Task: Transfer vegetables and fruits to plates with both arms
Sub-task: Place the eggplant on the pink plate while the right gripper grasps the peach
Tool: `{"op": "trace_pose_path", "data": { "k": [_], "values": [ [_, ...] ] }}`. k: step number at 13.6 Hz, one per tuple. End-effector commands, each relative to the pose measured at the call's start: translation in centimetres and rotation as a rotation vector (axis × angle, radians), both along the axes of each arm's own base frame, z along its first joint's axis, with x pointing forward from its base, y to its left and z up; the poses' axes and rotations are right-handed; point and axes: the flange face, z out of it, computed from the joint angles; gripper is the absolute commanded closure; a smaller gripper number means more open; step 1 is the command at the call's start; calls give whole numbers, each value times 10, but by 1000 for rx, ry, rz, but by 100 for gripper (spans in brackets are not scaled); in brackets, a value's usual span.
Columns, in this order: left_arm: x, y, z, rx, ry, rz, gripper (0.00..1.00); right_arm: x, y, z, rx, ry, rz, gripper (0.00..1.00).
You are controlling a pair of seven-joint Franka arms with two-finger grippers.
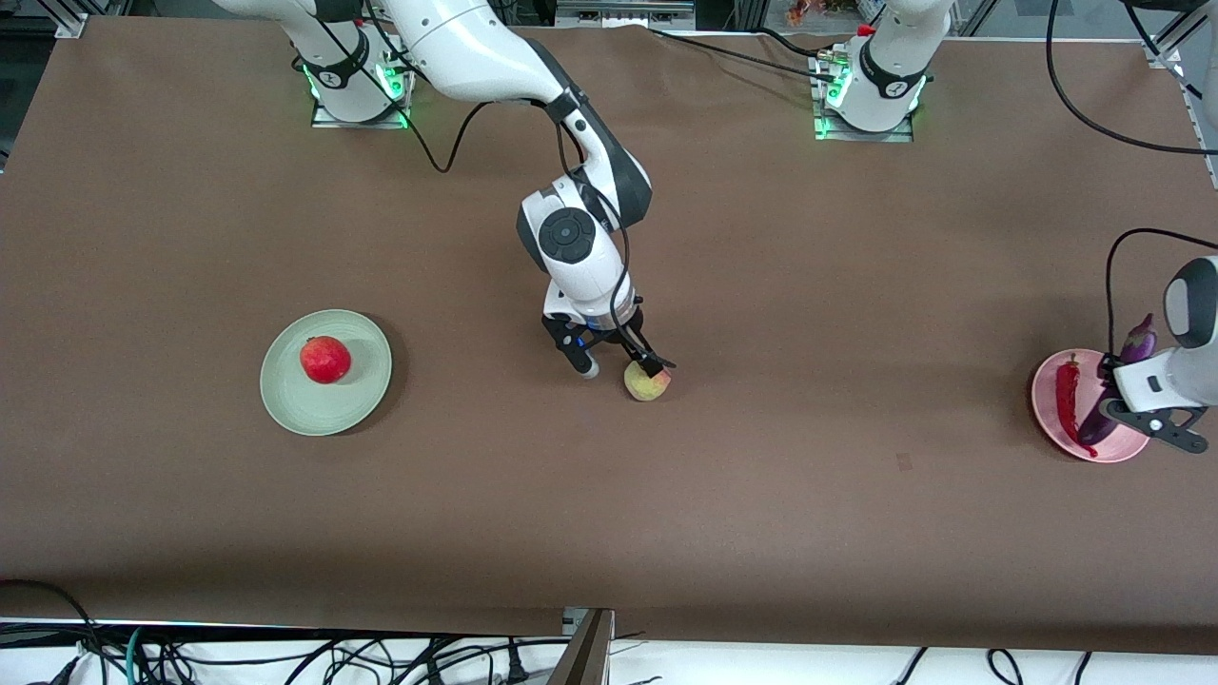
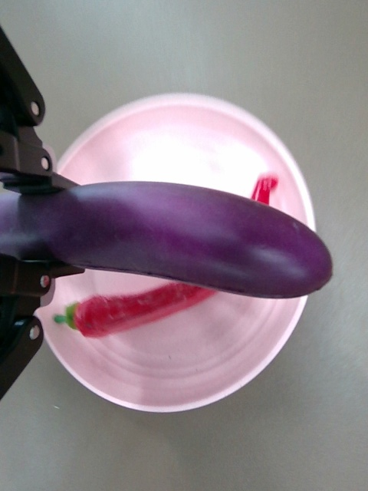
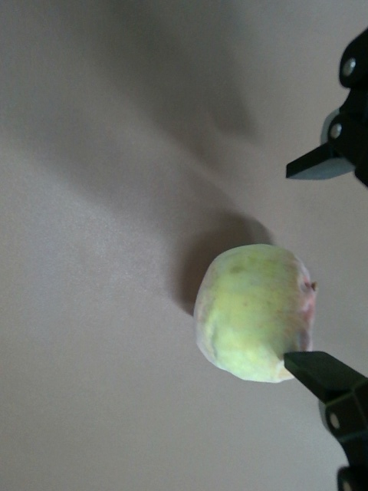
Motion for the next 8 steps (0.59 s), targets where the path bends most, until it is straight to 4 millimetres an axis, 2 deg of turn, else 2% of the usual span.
{"op": "trace_pose_path", "data": {
  "k": [1,5,6,8],
  "values": [
    [2,4,-1,-4,-6,-17,1,10,3,5,27,-6,-16,1],
    [7,1,24,4,-32,-25,0,13,7,3,32,-16,-12,1],
    [12,-7,41,9,-51,-36,0,16,6,4,34,-20,-15,1],
    [22,-40,96,3,-94,-63,0,19,4,-1,38,-37,-18,1]
  ]
}}
